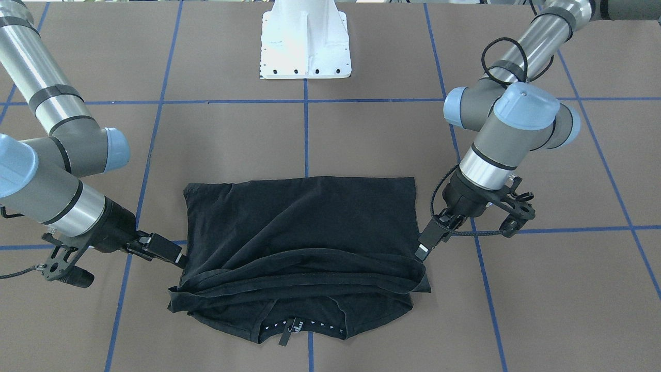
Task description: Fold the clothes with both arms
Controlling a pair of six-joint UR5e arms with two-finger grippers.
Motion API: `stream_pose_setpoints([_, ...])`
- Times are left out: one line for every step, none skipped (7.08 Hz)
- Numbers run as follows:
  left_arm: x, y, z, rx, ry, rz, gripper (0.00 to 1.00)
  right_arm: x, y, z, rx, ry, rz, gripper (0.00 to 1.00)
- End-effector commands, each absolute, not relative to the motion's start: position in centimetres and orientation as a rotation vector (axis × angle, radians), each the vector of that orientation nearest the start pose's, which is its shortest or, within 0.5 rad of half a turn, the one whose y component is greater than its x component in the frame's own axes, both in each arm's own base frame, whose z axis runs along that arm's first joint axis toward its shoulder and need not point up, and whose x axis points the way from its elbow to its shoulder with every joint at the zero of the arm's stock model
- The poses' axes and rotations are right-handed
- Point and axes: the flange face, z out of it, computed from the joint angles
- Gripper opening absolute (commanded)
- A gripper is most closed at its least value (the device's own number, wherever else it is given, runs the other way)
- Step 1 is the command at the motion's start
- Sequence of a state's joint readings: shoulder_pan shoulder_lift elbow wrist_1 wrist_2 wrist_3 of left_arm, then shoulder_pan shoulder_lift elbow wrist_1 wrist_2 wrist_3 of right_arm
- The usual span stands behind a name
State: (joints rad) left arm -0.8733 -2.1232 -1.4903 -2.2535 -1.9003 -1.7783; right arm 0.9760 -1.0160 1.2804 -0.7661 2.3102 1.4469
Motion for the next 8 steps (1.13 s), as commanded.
stream_pose_setpoints([35.3, -57.9, 26.4, 0.111, 1.205, -0.740, 1.00, -36.9, -54.8, 40.2, -0.132, -1.205, 0.266, 1.00])
stream_pose_setpoints([35.2, -57.8, 26.1, 0.113, 1.210, -0.738, 1.00, -38.6, -50.8, 41.7, -0.168, -1.187, 0.223, 1.00])
stream_pose_setpoints([34.8, -57.3, 25.4, 0.119, 1.224, -0.732, 1.00, -42.0, -48.0, 43.1, -0.181, -1.153, 0.193, 1.00])
stream_pose_setpoints([34.7, -57.2, 25.2, 0.119, 1.223, -0.733, 1.00, -43.3, -47.1, 44.2, -0.196, -1.106, 0.193, 0.99])
stream_pose_setpoints([34.7, -57.2, 25.2, 0.119, 1.223, -0.733, 1.00, -43.1, -47.5, 44.4, -0.198, -1.090, 0.205, 0.98])
stream_pose_setpoints([34.8, -57.1, 25.3, 0.117, 1.221, -0.732, 1.00, -42.4, -48.2, 44.1, -0.192, -1.095, 0.217, 0.81])
stream_pose_setpoints([34.7, -57.1, 25.5, 0.117, 1.218, -0.734, 1.00, -41.0, -49.2, 43.3, -0.182, -1.114, 0.227, 0.68])
stream_pose_setpoints([34.7, -57.1, 25.6, 0.117, 1.218, -0.734, 1.00, -39.9, -49.8, 43.0, -0.192, -1.128, 0.229, 0.64])
